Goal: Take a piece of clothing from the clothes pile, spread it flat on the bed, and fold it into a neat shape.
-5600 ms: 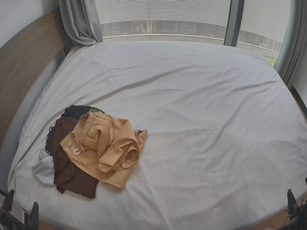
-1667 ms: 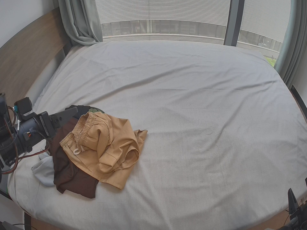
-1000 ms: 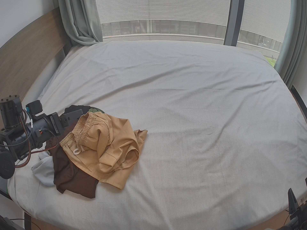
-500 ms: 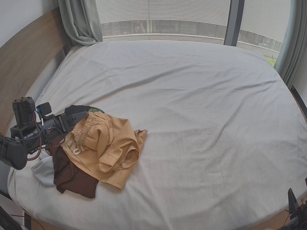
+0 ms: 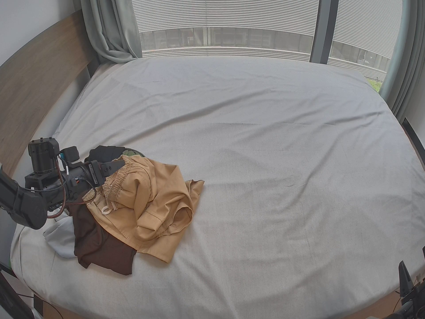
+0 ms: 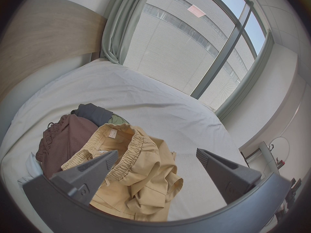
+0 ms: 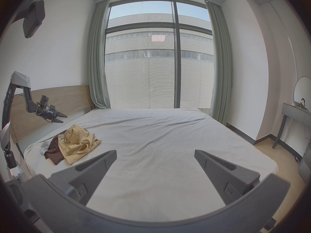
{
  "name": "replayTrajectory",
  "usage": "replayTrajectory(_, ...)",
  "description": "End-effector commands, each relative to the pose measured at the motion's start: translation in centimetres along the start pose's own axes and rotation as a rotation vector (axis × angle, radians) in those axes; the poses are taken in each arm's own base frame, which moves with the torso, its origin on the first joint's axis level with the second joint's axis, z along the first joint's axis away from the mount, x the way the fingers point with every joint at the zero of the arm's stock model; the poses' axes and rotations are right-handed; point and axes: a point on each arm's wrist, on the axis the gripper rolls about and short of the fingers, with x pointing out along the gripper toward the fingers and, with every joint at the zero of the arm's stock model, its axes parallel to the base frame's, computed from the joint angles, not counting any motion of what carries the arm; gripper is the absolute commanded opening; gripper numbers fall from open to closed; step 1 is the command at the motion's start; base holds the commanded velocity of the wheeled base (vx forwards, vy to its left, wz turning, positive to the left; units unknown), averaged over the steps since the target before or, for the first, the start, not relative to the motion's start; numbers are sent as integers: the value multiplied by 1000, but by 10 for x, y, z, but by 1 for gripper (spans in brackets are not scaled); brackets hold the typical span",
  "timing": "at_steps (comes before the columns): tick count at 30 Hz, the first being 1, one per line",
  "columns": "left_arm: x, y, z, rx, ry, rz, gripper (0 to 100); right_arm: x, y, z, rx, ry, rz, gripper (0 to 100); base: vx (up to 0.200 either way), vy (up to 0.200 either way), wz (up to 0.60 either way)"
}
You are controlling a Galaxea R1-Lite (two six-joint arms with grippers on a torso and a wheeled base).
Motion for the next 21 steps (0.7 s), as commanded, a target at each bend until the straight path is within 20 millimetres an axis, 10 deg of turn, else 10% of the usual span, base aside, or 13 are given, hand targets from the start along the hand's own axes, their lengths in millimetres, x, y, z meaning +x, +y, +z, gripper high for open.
replayTrajectory(1,16,8,-6,-14,30,11,100,1,0,-5,0,16,1,100,0,0,0)
replayTrajectory(21,51,20,-13,-20,64,2,100,1,0,-5,0,16,-1,100,0,0,0)
